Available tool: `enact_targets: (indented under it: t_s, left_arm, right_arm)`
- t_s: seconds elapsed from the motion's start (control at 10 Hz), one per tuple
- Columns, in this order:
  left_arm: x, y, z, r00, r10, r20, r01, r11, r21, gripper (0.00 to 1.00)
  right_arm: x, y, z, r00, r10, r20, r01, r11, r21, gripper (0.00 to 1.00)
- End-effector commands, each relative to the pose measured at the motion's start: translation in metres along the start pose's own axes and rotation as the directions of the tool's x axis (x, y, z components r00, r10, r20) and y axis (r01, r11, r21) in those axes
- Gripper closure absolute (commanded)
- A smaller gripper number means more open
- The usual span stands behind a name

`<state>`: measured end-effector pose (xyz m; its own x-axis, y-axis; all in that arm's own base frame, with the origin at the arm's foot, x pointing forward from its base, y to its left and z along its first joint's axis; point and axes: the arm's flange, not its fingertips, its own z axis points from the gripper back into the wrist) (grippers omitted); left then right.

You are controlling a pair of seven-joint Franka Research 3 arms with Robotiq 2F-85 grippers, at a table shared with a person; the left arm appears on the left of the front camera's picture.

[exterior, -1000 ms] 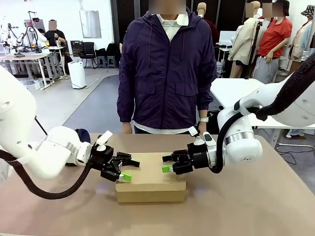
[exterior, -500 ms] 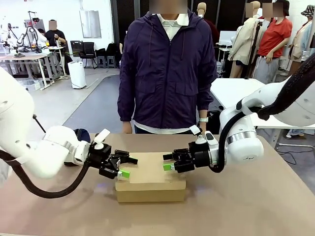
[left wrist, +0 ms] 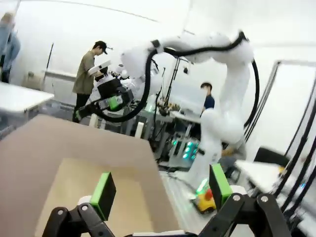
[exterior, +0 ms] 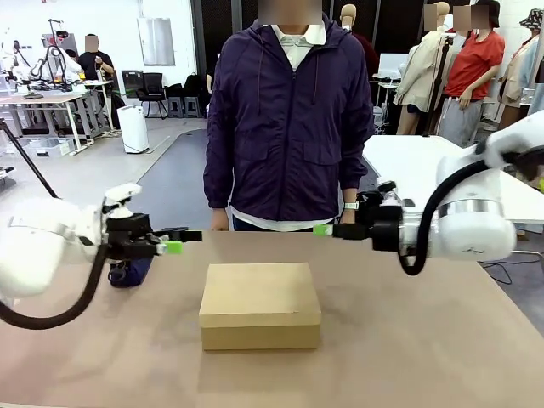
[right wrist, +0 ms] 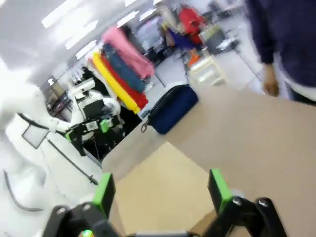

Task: Pack the items into the box.
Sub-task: Close the Mailer Box.

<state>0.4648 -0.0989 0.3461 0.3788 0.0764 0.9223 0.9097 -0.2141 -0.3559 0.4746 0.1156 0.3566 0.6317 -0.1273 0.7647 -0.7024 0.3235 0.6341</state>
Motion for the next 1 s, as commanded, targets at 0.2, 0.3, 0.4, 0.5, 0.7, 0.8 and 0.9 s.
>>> enact_targets:
  t_s: [0.2, 0.3, 0.4, 0.5, 0.7, 0.8, 0.9]
  left_arm:
    - [0.023, -0.050, 0.099, 0.789, 0.595, 0.151, -0.611, 0.784, 0.109, 0.00]
    - [0.025, -0.056, 0.126, 0.714, 0.663, 0.227, -0.700, 0.683, 0.208, 0.00]
    - [0.023, -0.061, 0.145, 0.653, 0.721, 0.230, -0.756, 0.608, 0.240, 0.00]
    - [0.020, -0.064, 0.164, 0.597, 0.747, 0.293, -0.797, 0.510, 0.322, 0.00]
    - [0.012, -0.061, 0.170, 0.655, 0.696, 0.294, -0.755, 0.589, 0.289, 0.00]
    - [0.012, -0.061, 0.170, 0.655, 0.696, 0.294, -0.755, 0.589, 0.289, 0.00]
    - [0.012, -0.061, 0.170, 0.655, 0.696, 0.294, -0.755, 0.589, 0.289, 0.00]
  right_arm:
    - [-0.008, 0.025, 0.136, 0.811, -0.560, 0.169, 0.572, 0.820, -0.030, 0.00]
    - [-0.013, 0.023, 0.164, 0.756, -0.627, 0.185, 0.639, 0.769, -0.004, 0.00]
    - [-0.015, 0.021, 0.185, 0.701, -0.686, 0.193, 0.699, 0.715, 0.004, 0.00]
    - [-0.014, 0.016, 0.201, 0.687, -0.697, 0.204, 0.711, 0.703, 0.004, 0.00]
    - [-0.022, 0.010, 0.170, 0.751, -0.637, 0.174, 0.650, 0.760, -0.023, 0.00]
    - [-0.022, 0.010, 0.170, 0.751, -0.637, 0.174, 0.650, 0.760, -0.023, 0.00]
    - [-0.022, 0.010, 0.170, 0.751, -0.637, 0.174, 0.650, 0.760, -0.023, 0.00]
